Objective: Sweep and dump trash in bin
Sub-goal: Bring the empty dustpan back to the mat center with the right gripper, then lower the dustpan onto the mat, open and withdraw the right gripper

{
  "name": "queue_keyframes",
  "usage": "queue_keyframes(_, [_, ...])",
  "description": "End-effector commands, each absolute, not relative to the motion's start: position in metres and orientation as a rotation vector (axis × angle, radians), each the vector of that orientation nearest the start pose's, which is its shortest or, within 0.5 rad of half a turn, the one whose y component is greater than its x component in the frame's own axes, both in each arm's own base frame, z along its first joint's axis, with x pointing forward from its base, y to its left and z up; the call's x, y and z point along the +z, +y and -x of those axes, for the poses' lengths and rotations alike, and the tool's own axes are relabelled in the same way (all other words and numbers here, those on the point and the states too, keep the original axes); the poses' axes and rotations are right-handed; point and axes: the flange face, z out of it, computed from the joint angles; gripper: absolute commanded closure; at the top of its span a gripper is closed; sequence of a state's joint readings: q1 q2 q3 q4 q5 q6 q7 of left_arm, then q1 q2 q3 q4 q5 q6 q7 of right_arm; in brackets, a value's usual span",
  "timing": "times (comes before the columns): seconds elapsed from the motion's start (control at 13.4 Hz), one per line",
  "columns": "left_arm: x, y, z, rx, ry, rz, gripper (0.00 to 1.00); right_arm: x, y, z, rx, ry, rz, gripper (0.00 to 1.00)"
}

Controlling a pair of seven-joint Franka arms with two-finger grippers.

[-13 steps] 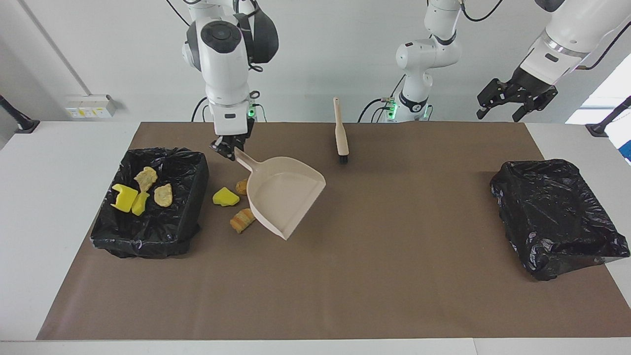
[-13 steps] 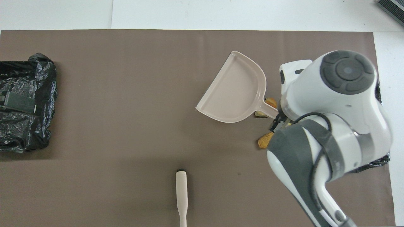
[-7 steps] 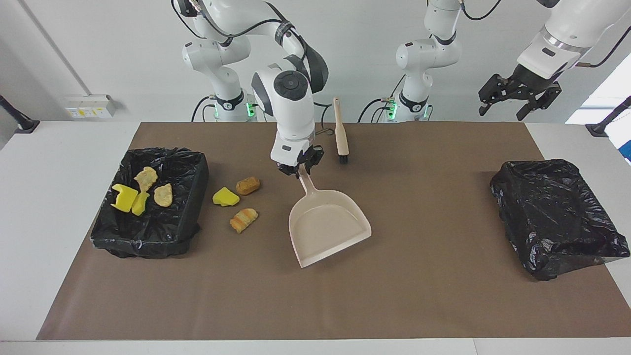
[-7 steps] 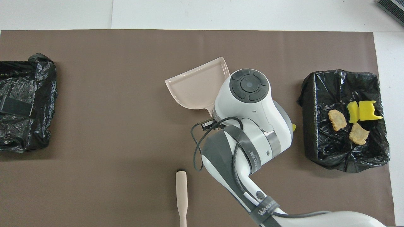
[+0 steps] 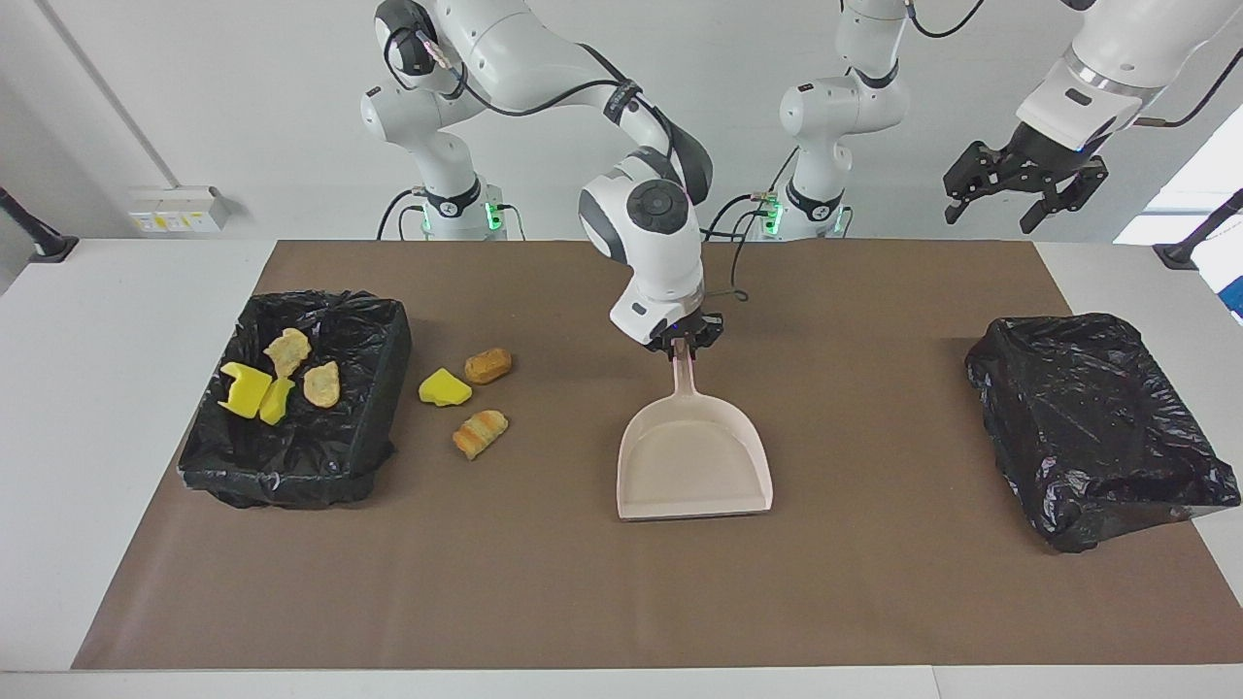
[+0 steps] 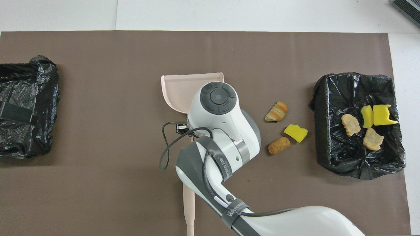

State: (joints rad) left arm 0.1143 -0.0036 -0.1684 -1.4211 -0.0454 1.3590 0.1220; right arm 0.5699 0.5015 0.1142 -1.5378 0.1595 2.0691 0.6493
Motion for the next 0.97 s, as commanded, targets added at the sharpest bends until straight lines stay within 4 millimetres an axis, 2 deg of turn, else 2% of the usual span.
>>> queue_keyframes(0.0, [0.68,-0.033,-0.522,0.089,0.312,3.148,0.0,0.379,0.433,-0.555,0.133,0.185,2.912,1.0])
queue_keyframes(0.22, [0.68,-0.035,-0.522,0.089,0.317,3.148,0.0,0.379,0.43,-0.558,0.125,0.201,2.908,1.0])
queue_keyframes(0.3, [0.68,-0.036,-0.521,0.091,0.318,3.149,0.0,0.378,0.425,-0.562,0.121,0.198,2.911,0.71])
queue_keyframes(0.37, [0.68,-0.039,-0.521,0.092,0.326,3.149,0.0,0.377,0.424,-0.562,0.11,0.168,2.922,0.01])
queue_keyframes(0.52, [0.679,-0.044,-0.521,0.092,0.33,3.147,0.0,0.379,0.426,-0.562,0.102,0.134,2.924,0.0])
queue_keyframes(0.6, [0.68,-0.038,-0.521,0.092,0.311,3.15,0.0,0.38,0.431,-0.558,0.099,0.121,2.926,0.0])
queue_keyframes(0.67, [0.68,-0.041,-0.52,0.096,0.311,3.15,0.0,0.384,0.432,-0.557,0.092,0.115,2.923,0.0])
queue_keyframes(0.75, [0.68,-0.037,-0.52,0.101,0.301,3.151,0.0,0.389,0.424,-0.559,0.099,0.127,2.921,0.0])
queue_keyframes(0.9, [0.68,-0.043,-0.519,0.101,0.325,3.149,0.0,0.415,0.388,-0.564,0.161,0.168,2.938,0.0])
